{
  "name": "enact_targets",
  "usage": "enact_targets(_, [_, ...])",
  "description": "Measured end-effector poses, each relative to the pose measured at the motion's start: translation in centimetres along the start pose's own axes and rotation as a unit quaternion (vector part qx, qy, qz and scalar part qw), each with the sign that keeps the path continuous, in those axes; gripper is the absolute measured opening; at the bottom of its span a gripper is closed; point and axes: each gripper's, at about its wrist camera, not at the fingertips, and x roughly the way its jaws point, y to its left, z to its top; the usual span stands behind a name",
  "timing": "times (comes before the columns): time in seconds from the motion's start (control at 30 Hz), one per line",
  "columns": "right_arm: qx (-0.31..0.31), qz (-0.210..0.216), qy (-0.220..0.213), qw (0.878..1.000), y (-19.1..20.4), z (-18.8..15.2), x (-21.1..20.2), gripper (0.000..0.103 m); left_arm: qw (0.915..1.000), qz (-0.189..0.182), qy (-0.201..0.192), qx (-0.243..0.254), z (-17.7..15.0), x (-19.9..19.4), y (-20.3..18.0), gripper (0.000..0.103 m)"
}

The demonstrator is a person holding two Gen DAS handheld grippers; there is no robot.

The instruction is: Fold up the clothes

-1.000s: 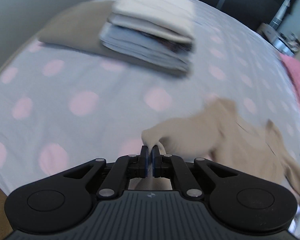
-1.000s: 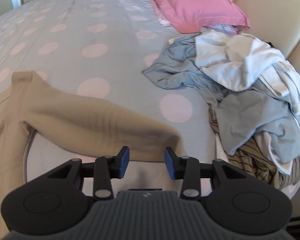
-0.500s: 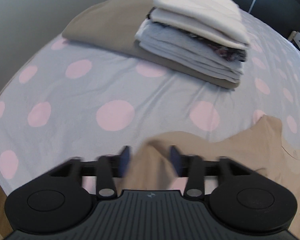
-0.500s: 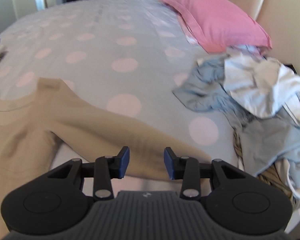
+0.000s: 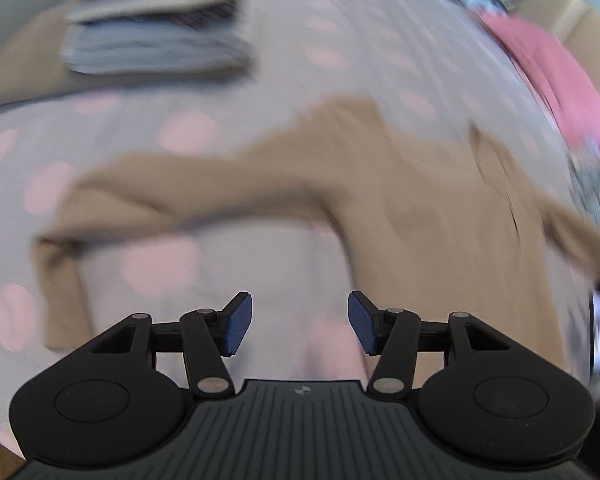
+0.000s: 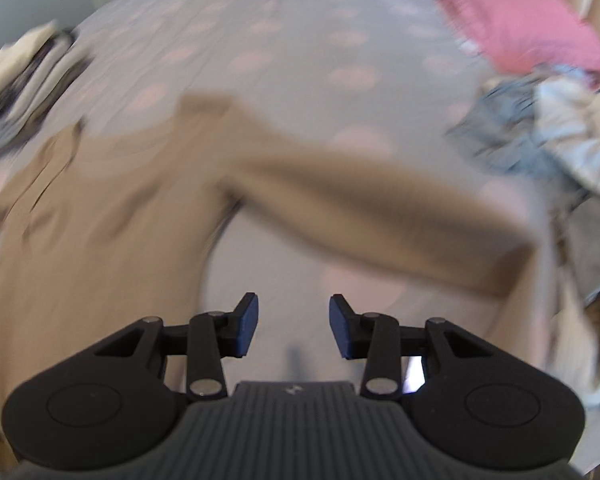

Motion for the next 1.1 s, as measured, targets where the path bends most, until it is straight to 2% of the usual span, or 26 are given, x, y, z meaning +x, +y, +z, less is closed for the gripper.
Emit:
enact_targets(0.2, [-0.091, 0.042, 0.089, 0.991, 6.6, -5.6, 3.1, 0.045, 0.9932, 0.008, 0.079, 0.085, -5.2, 3.1, -4.1, 0.051])
enact_targets(0.37, [-0.137, 0.029, 0.108, 0.984, 9.0, -8.2, 3.9, 0.046, 0.9829, 0.004, 0.123, 0.136, -8.3, 4.5, -6.2, 0.051])
enact_targets(0.47, [-0.119, 0.029, 0.106, 0.987, 8.4, -8.1, 3.6, 0.048, 0.9792, 0.007, 0.131, 0.155, -9.2, 4.6, -6.8, 0.051])
enact_targets(0.6, [-0.083, 0.043, 0.105, 0.990, 7.3, -8.5, 2.6, 0.050, 0.9790, -0.014, 0.136, 0.152, -9.9, 4.0, -6.6, 0.051])
enact_targets(0.77, [-0.098, 0.047, 0.110, 0.988, 7.8, -10.4, 1.7, 0.050, 0.9749, 0.021, 0.138, 0.173, -10.9, 4.1, -6.7, 0.051])
enact_targets(0.87, [-0.105, 0.045, 0.111, 0.987, 7.5, -10.7, 1.4, 0.050, 0.9746, 0.013, 0.144, 0.171, -11.2, 4.1, -6.5, 0.049])
enact_targets(1.0, [-0.093, 0.053, 0.127, 0.986, 7.0, -11.2, 1.5, 0.050, 0.9699, 0.016, 0.161, 0.182, -11.7, 4.6, -6.7, 0.048])
enact_targets(1.1, [-0.105, 0.065, 0.135, 0.983, 7.2, -11.4, 1.8, 0.045, 0.9683, 0.010, 0.162, 0.190, -11.8, 4.7, -6.9, 0.048])
